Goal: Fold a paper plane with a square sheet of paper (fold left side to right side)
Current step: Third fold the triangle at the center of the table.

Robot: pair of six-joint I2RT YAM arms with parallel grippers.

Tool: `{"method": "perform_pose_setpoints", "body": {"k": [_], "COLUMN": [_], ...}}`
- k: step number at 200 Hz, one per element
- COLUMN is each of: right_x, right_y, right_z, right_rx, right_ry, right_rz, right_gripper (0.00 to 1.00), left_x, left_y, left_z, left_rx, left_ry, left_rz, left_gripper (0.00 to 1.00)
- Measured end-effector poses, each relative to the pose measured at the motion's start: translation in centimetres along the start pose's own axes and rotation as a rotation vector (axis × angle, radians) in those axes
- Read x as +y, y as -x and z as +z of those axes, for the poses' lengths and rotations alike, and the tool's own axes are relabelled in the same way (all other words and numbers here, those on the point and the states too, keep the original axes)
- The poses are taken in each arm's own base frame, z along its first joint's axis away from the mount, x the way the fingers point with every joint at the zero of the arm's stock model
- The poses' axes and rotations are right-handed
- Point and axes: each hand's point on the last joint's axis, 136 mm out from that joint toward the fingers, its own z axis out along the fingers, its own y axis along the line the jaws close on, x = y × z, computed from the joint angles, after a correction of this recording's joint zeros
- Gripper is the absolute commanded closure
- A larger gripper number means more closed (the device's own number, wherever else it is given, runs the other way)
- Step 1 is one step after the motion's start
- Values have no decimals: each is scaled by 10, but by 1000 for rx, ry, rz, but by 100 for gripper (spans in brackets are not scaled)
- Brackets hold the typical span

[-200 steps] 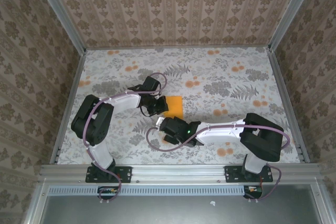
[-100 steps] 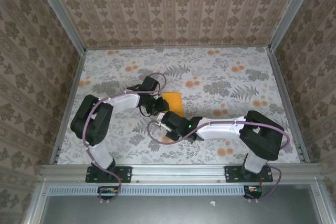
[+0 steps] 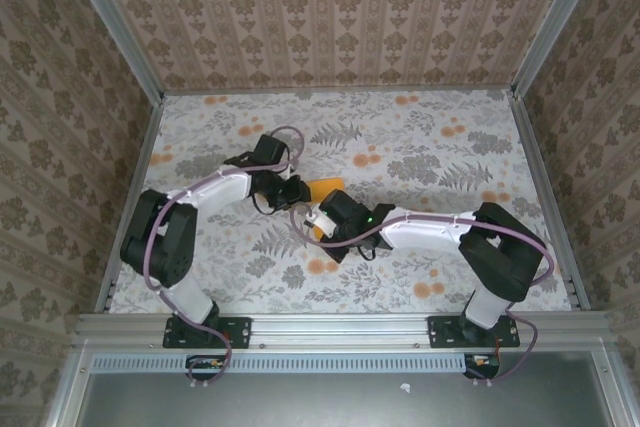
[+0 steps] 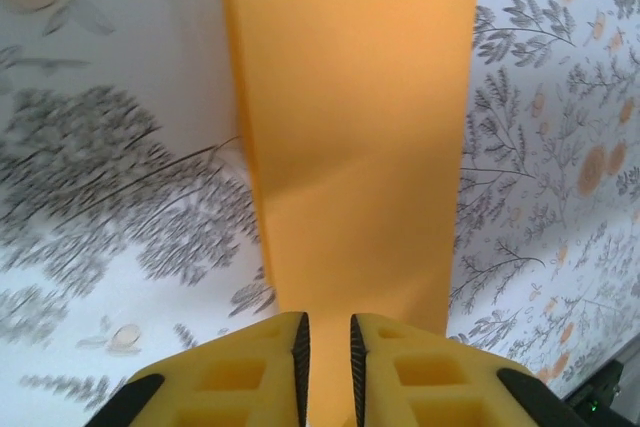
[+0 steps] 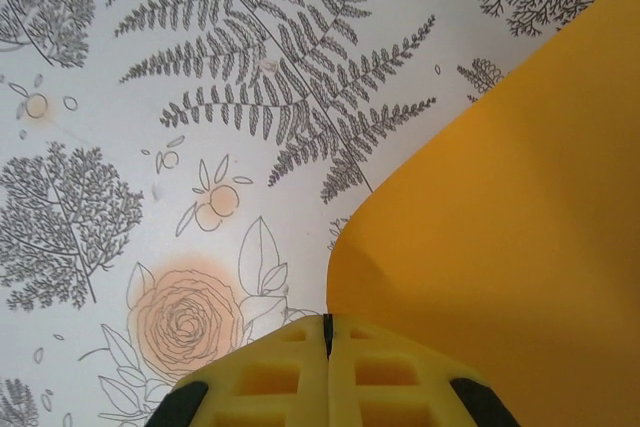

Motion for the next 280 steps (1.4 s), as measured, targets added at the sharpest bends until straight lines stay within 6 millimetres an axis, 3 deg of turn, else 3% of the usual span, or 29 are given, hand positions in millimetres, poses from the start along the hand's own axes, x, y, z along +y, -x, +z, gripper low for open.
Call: {"method": "perform_pose_setpoints", "body": {"k": [60, 112, 280], "right_x": [2, -2, -80], "right_y": [-2, -3, -20], "right_z": [5, 5, 8], "right_rx": [22, 24, 75], "right_ry": [57, 118, -17], "right_rz": [50, 129, 432], "right_gripper": [100, 100, 100], "left_x": [-23, -12, -12], "left_y": [18, 14, 10], "left_z": [43, 73, 77], "left_rx": [70, 137, 165], "left_ry": [-49, -30, -13], "left_rz": [82, 110, 174], "left_gripper": [86, 90, 95]}}
